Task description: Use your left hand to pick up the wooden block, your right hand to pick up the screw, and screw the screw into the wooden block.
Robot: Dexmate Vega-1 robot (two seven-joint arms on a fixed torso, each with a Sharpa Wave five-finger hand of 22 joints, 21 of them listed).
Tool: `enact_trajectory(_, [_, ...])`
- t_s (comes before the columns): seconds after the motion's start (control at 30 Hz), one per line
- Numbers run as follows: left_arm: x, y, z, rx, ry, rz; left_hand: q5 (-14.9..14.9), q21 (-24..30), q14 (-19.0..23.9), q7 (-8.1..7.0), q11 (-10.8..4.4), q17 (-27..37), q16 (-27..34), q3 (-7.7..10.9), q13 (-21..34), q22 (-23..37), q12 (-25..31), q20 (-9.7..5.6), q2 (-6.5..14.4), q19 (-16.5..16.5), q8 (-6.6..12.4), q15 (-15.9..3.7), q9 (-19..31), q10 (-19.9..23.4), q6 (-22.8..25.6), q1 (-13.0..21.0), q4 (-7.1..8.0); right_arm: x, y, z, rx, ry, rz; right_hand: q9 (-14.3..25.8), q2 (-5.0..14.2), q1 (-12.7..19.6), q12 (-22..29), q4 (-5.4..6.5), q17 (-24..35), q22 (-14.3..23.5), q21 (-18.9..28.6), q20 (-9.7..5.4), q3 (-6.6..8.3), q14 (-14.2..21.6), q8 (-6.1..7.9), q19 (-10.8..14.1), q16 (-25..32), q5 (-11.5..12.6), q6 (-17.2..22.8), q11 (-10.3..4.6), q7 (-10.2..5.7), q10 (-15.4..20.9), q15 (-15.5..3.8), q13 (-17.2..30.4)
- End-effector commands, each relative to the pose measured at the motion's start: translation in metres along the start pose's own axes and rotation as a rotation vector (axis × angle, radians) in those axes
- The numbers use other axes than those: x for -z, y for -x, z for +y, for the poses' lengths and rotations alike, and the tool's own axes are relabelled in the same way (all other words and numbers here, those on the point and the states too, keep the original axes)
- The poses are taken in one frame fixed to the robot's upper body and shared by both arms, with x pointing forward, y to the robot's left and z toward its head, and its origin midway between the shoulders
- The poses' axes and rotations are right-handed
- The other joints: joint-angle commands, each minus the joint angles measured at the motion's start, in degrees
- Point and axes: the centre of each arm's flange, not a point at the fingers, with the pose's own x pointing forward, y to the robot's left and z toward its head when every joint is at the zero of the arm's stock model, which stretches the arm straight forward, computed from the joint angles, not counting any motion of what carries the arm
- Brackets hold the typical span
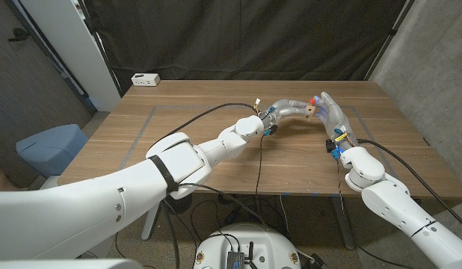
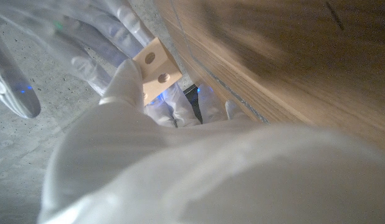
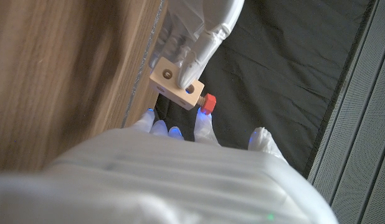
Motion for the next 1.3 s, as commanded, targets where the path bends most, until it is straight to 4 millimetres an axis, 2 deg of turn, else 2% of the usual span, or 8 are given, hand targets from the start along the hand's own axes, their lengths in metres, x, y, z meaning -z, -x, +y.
enact_trajectory(0.03, [-0.001,-0.001,-0.001,0.004,0.0,0.002,0.2,-0.1,0.3,1.38,-0.05,0.2,0.0,2.16,0.2,0.2,0.6,-0.24,2.1,0.0,1.14,-5.37,0.2,0.5,3.9,-0.6,2.15,-0.001,0.004,-0.002,0.013,0.0,0.002,0.1,0.02,-0.5,0.3,0.16,0.1,0.1,0.4,-0.07,0.44,-6.8,0.34,-0.2,0.0,0.2,0.8,0.07,0.01,-4.3,0.46,0.1])
enact_trajectory(0.7, [-0.002,0.001,-0.005,0.012,-0.004,-0.024,0.2,-0.1,0.3,1.55,-0.06,0.2,0.0,2.15,0.2,0.2,0.6,-0.22,2.1,0.1,1.12,-5.35,0.2,0.5,3.8,-0.6,2.14,-0.001,0.016,-0.005,0.033,0.0,0.002,0.1,0.08,-0.3,0.6,-0.01,0.0,0.1,0.5,-0.03,0.77,-6.2,0.67,0.1,0.2,0.3,2.6,-0.07,-0.25,-3.3,0.35,0.1])
enact_trajectory(1.3, [0.0,0.0,-0.007,0.014,0.005,-0.01,0.2,0.0,0.3,1.53,-0.05,0.2,0.0,2.18,0.2,0.2,0.6,-0.27,2.2,0.1,1.16,-5.35,0.2,0.5,3.9,-0.6,2.18,-0.001,0.024,-0.006,0.051,-0.003,-0.002,0.1,0.12,-0.2,1.1,-0.21,-0.2,0.1,0.8,0.08,1.12,-5.3,1.73,1.0,0.4,0.3,7.7,-0.96,0.0,-1.1,0.12,0.1])
